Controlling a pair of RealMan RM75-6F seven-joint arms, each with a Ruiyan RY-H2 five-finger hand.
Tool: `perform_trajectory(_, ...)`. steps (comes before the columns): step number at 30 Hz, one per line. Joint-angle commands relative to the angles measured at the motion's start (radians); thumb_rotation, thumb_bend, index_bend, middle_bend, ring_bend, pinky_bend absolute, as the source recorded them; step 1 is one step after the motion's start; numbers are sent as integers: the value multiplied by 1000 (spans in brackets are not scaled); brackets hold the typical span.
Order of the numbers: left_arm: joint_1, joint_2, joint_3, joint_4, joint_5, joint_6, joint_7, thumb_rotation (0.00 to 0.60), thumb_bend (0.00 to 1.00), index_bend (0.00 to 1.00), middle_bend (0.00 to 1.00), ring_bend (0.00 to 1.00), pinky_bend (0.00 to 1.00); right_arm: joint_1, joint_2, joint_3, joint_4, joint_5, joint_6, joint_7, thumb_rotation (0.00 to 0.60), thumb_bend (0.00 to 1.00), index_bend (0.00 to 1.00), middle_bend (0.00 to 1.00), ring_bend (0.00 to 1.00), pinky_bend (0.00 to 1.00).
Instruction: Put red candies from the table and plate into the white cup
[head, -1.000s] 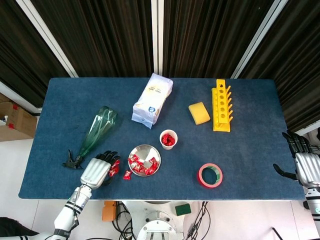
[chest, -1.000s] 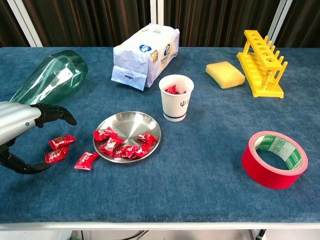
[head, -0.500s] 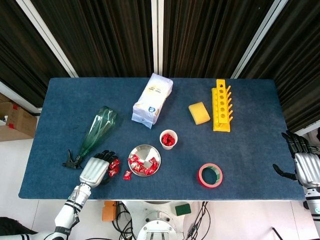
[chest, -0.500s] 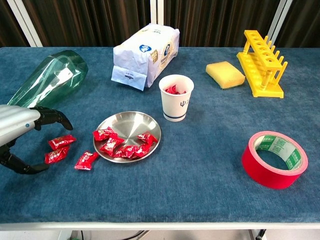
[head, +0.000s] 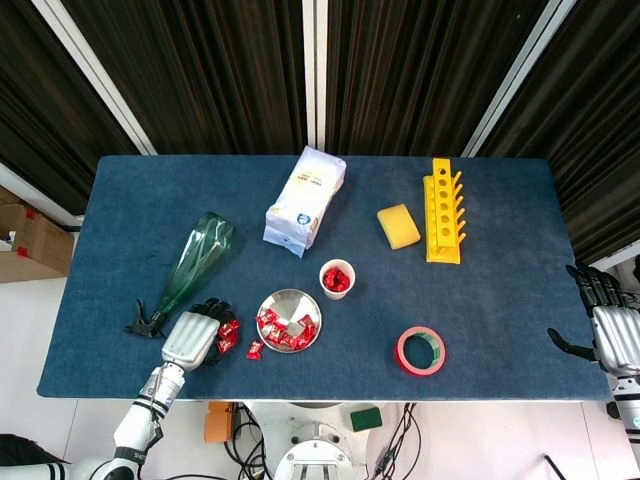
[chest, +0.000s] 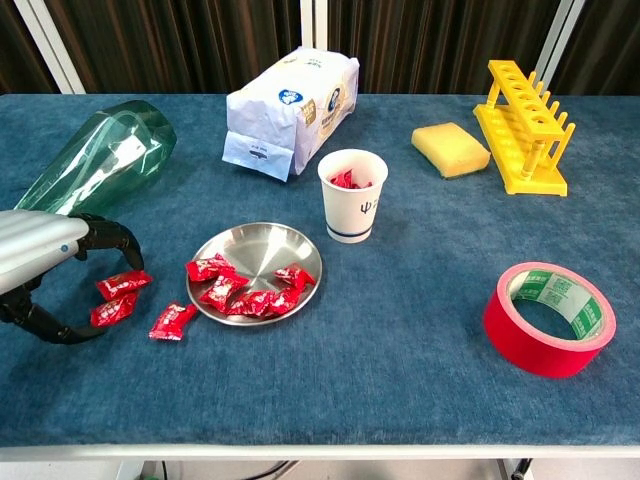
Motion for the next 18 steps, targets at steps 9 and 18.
perform_trajectory(9,-7,-10,-1,14,-2,-3,-7,600,289,385,227,153,300,2,0,0,0,2,-4,-2,600,223,0,0,0,0)
perform_trajectory(18,-10,-21,-10,43,3,6,-29,600,364,463,257,174,315,3,-4,1,-1,6,-8,-13,600,222,0,0,0,0)
